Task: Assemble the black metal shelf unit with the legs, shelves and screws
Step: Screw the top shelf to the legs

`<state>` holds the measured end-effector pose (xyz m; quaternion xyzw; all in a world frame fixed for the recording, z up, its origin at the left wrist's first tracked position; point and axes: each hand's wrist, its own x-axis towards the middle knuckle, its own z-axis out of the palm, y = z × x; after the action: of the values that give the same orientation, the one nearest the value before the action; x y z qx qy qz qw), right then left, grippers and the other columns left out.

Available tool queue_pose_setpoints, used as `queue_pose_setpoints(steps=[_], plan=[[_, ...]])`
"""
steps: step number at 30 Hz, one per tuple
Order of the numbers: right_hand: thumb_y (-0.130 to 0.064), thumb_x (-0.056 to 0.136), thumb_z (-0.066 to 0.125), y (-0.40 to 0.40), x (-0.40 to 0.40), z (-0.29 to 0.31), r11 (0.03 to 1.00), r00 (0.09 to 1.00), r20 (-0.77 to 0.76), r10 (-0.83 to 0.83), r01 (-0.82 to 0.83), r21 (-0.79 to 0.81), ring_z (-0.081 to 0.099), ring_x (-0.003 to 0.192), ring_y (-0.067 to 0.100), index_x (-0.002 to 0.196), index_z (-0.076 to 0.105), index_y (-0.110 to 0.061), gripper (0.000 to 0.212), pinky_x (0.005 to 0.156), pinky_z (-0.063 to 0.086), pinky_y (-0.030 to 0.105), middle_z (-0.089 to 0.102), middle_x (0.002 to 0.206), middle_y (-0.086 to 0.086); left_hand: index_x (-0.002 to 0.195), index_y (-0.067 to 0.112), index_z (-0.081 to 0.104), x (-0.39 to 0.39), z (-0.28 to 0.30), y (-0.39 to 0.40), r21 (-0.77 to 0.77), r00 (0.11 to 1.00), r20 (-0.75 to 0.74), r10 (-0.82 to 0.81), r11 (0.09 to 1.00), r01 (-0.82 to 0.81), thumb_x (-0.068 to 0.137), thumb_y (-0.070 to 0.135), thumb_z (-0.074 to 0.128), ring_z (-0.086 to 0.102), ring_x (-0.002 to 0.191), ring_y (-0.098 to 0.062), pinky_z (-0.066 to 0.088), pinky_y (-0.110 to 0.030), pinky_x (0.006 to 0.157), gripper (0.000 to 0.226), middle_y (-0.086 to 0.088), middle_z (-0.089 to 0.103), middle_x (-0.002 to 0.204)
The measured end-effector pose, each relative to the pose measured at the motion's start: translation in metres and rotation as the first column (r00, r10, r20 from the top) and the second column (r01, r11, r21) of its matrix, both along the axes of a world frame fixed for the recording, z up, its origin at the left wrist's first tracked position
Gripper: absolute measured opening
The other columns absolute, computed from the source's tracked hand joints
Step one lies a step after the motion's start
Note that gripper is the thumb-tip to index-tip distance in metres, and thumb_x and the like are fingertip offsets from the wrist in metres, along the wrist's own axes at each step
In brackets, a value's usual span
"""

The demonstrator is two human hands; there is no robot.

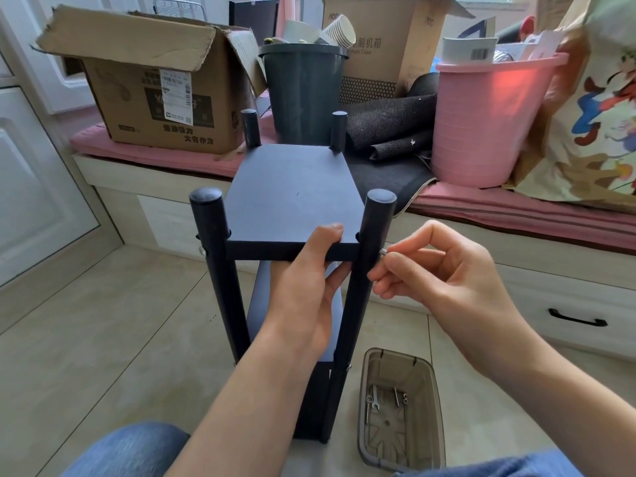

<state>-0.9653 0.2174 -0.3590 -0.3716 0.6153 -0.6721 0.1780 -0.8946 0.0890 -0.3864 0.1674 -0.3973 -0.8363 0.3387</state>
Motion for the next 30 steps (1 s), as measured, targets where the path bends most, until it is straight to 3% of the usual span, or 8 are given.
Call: queue_pose_setpoints(steps=[3, 8, 10, 15, 20, 25, 30], plan=[[0.008, 0.089, 0.06, -0.0006, 0.0001, -0.0013, 1.0, 0.998, -0.064, -0.02, 0.02, 0.005, 0.07, 0.063, 0.023, 0.084, 0.056, 0.004, 0.008, 0.064, 0.058, 0.028, 0.072, 0.075, 0.018, 0.104, 0.007, 0.06, -0.0003, -0.0004, -0.0006, -0.002, 1.0, -0.001, 0.004, 1.0, -0.004, 0.092, 0.011, 0.064, 0.07, 0.089, -0.018, 0.06, -0.025, 0.079, 0.013, -0.005, 0.063, 0.088], [0.002, 0.091, 0.059, -0.0007, -0.0013, -0.0006, 1.0, 0.998, 0.061, 0.002, -0.002, -0.001, 0.066, 0.062, 0.021, 0.085, 0.059, 0.002, 0.006, 0.063, 0.056, 0.026, 0.072, 0.076, 0.018, 0.102, 0.008, 0.06, -0.0008, -0.0014, -0.0006, -0.013, 1.0, -0.001, 0.003, 1.0, -0.003, 0.092, 0.011, 0.063, 0.069, 0.087, -0.016, 0.059, -0.026, 0.079, 0.011, -0.003, 0.063, 0.085], [0.001, 0.091, 0.06, -0.0006, -0.0019, -0.0016, 1.0, 1.0, 0.023, -0.004, 0.004, 0.015, 0.065, 0.06, 0.021, 0.086, 0.058, 0.003, 0.006, 0.063, 0.056, 0.027, 0.072, 0.074, 0.018, 0.105, 0.008, 0.059, -0.0013, -0.0026, -0.0011, -0.019, 1.0, -0.005, 0.004, 1.0, -0.005, 0.092, 0.012, 0.063, 0.069, 0.086, -0.015, 0.059, -0.025, 0.077, 0.013, -0.003, 0.063, 0.086], [0.002, 0.087, 0.066, -0.0002, -0.0043, -0.0027, 0.997, 0.991, -0.123, -0.053, 0.059, 0.041, 0.061, 0.055, 0.016, 0.084, 0.062, 0.003, 0.005, 0.059, 0.052, 0.021, 0.07, 0.067, 0.013, 0.121, 0.009, 0.06, -0.0021, -0.0041, -0.0012, 0.002, 0.999, -0.008, 0.036, 0.999, -0.036, 0.091, 0.015, 0.066, 0.07, 0.091, -0.014, 0.058, -0.025, 0.076, 0.031, -0.001, 0.065, 0.094], [0.002, 0.084, 0.069, -0.0014, -0.0033, -0.0021, 0.996, 0.988, -0.133, -0.077, 0.082, 0.028, 0.061, 0.053, 0.012, 0.083, 0.063, 0.001, 0.006, 0.057, 0.052, 0.019, 0.07, 0.065, 0.011, 0.139, 0.0, 0.054, -0.0009, -0.0036, -0.0005, -0.006, 0.999, -0.014, 0.052, 0.999, -0.052, 0.083, 0.023, 0.072, 0.072, 0.096, -0.014, 0.06, -0.03, 0.084, 0.063, 0.007, 0.067, 0.089], [0.0, 0.083, 0.072, -0.0013, -0.0024, -0.0019, 0.994, 0.986, -0.131, -0.106, 0.11, 0.023, 0.062, 0.053, 0.017, 0.082, 0.06, 0.002, 0.012, 0.057, 0.054, 0.023, 0.07, 0.066, 0.014, 0.115, 0.017, 0.066, -0.0013, -0.0049, 0.0001, 0.003, 0.997, 0.021, 0.07, 0.998, -0.07, 0.089, 0.019, 0.07, 0.073, 0.096, -0.015, 0.06, -0.035, 0.089, 0.027, 0.008, 0.072, 0.087], [-0.001, 0.083, 0.072, -0.0014, -0.0033, -0.0011, 0.994, 0.985, -0.139, -0.104, 0.109, 0.029, 0.061, 0.053, 0.019, 0.08, 0.059, 0.003, 0.014, 0.057, 0.054, 0.024, 0.07, 0.066, 0.015, 0.117, 0.016, 0.064, -0.0021, -0.0051, 0.0003, -0.004, 0.997, 0.016, 0.071, 0.997, -0.071, 0.088, 0.02, 0.07, 0.074, 0.093, -0.013, 0.061, -0.03, 0.083, 0.03, 0.009, 0.072, 0.084]])
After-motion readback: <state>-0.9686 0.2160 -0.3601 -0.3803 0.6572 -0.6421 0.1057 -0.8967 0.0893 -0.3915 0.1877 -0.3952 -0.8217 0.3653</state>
